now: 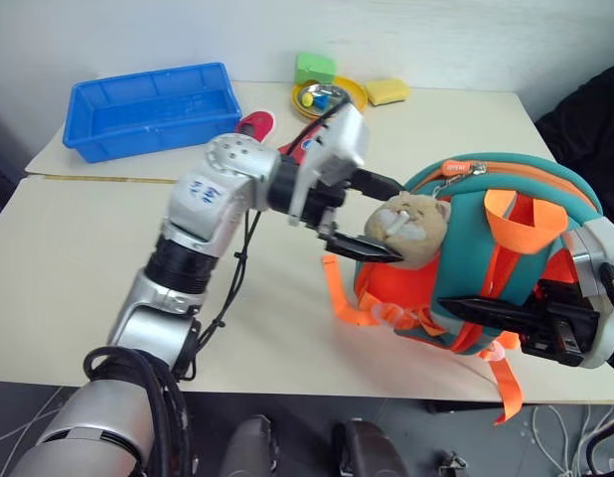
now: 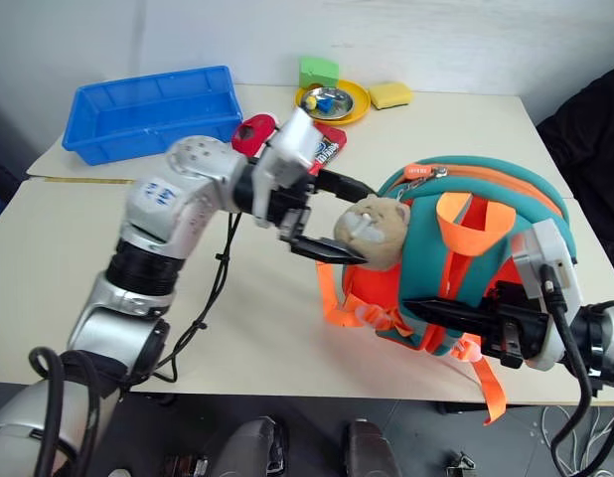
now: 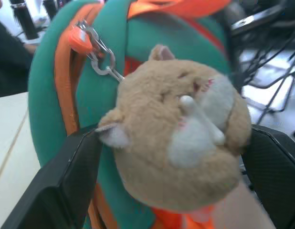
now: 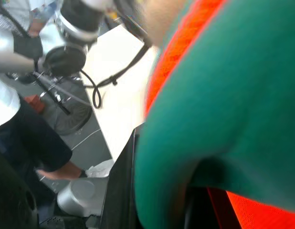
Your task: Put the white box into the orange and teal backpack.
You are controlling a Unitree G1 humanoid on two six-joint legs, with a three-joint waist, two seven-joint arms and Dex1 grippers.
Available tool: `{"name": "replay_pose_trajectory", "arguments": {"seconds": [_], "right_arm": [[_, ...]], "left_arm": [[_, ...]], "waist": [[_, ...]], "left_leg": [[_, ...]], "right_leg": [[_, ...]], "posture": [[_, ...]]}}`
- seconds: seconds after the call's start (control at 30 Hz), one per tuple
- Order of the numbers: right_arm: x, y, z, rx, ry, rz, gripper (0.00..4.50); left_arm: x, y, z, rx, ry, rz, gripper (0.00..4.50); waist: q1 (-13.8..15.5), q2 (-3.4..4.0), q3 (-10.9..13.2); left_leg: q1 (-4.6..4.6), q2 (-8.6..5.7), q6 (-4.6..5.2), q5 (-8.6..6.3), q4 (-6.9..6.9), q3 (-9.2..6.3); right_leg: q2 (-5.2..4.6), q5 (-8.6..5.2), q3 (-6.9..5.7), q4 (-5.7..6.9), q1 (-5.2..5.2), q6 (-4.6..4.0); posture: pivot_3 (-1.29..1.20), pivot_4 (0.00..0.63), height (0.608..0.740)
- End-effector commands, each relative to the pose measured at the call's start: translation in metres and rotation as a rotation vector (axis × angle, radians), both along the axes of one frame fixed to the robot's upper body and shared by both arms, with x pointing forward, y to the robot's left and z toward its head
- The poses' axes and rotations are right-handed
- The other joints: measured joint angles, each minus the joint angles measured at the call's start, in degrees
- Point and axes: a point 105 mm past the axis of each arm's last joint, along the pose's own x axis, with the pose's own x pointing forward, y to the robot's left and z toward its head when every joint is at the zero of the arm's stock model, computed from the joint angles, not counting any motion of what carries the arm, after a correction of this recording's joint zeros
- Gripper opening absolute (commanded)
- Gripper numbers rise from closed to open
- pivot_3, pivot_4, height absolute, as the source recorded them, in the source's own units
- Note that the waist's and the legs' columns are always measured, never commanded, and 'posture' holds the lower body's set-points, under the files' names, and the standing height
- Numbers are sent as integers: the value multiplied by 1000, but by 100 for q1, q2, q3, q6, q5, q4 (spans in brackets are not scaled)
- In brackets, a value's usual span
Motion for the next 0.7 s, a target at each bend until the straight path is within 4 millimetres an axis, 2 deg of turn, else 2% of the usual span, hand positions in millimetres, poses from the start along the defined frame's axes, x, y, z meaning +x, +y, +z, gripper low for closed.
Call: {"name": "replay_pose_trajectory", "arguments": {"seconds": [0.03, 0.07, 0.17, 0.4, 0.53, 0.63, 0.7], "right_arm": [[-4, 5, 7, 34, -37, 12, 0], [-4, 6, 7, 37, -36, 7, 0], [-5, 6, 4, 42, -32, -12, 0], [-5, 4, 1, 57, -34, -53, 0], [-7, 0, -1, 54, -27, -65, 0], [-9, -6, -3, 46, -20, -88, 0], [-10, -14, -3, 39, -18, -113, 0]], "left_arm": [[-2, -4, 11, -54, -29, 9, 4455], [-2, -6, 10, -54, -26, 8, 4455], [2, -5, 5, -55, -1, 24, 3928], [2, 2, 6, -69, 24, 29, 1886], [8, 9, 6, -65, 13, 60, 1005], [24, 19, 11, -83, 7, 151, 750], [35, 37, 17, -108, 24, 197, 750]], "waist": [[-8, 1, -1], [3, 1, -1], [18, 1, -1], [22, 1, 0], [20, 1, -1], [20, 1, -1], [19, 1, -1]], "left_leg": [[2, 0, -1, 0, -5, 0], [6, 1, -2, 1, -8, 0], [5, 2, -5, 3, -7, -7], [2, -3, -3, 2, 0, -9], [2, -2, -4, 2, -2, -11], [2, -2, -4, 2, -1, -11], [3, -2, -4, 2, 0, -11]], "right_leg": [[2, 0, 4, 1, -2, 0], [3, 0, 3, 2, -2, 0], [4, 0, 0, 3, -1, 0], [-2, 0, -1, 1, 5, 0], [0, 0, -3, 1, 4, 0], [0, 0, -3, 1, 5, 0], [0, 0, -4, 2, 6, 0]], "posture": [[0, 150, 740], [0, 150, 740], [0, 150, 740], [0, 150, 740], [0, 150, 740], [0, 150, 740], [0, 150, 740]]}}
